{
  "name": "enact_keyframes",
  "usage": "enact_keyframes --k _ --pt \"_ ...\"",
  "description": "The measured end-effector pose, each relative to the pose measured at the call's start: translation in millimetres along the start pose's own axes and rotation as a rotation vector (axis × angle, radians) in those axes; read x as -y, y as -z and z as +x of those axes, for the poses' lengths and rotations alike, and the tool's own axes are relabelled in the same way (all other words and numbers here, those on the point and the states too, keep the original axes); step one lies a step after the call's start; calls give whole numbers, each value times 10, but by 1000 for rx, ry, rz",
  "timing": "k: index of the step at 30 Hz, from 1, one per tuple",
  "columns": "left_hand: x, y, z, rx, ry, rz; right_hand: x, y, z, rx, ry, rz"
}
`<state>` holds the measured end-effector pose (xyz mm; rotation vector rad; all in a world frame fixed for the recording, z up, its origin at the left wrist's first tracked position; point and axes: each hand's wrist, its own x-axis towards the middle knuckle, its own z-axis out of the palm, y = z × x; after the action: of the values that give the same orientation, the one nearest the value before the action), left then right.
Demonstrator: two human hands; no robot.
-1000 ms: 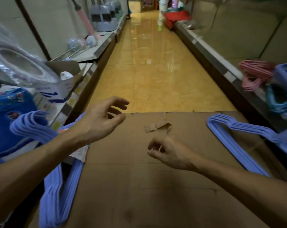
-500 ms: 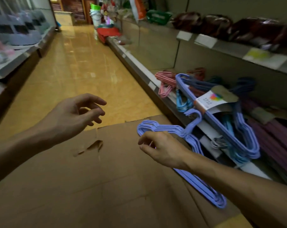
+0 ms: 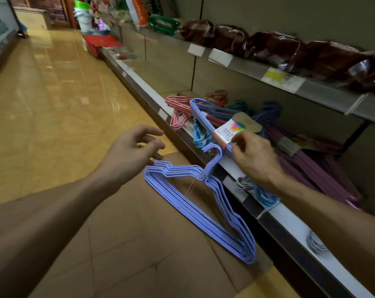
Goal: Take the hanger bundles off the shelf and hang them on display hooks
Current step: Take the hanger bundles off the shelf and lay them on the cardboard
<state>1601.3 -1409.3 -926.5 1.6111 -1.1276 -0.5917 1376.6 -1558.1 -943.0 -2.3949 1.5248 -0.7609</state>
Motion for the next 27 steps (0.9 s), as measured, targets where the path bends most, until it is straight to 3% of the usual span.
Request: enact_keyframes --k 4,9,20,27 --pt "76 -351 67 73 21 2 -350 192 180 -85 -155 -110" --pt "193 -727 106 142 61 -46 -616 252 362 75 -350 -142" --pt "292 -1432 174 224 227 -239 -761 13 593 247 -391 -206" --pt "407 -1596 161 290 257 -238 -846 -82 596 147 -392 -109"
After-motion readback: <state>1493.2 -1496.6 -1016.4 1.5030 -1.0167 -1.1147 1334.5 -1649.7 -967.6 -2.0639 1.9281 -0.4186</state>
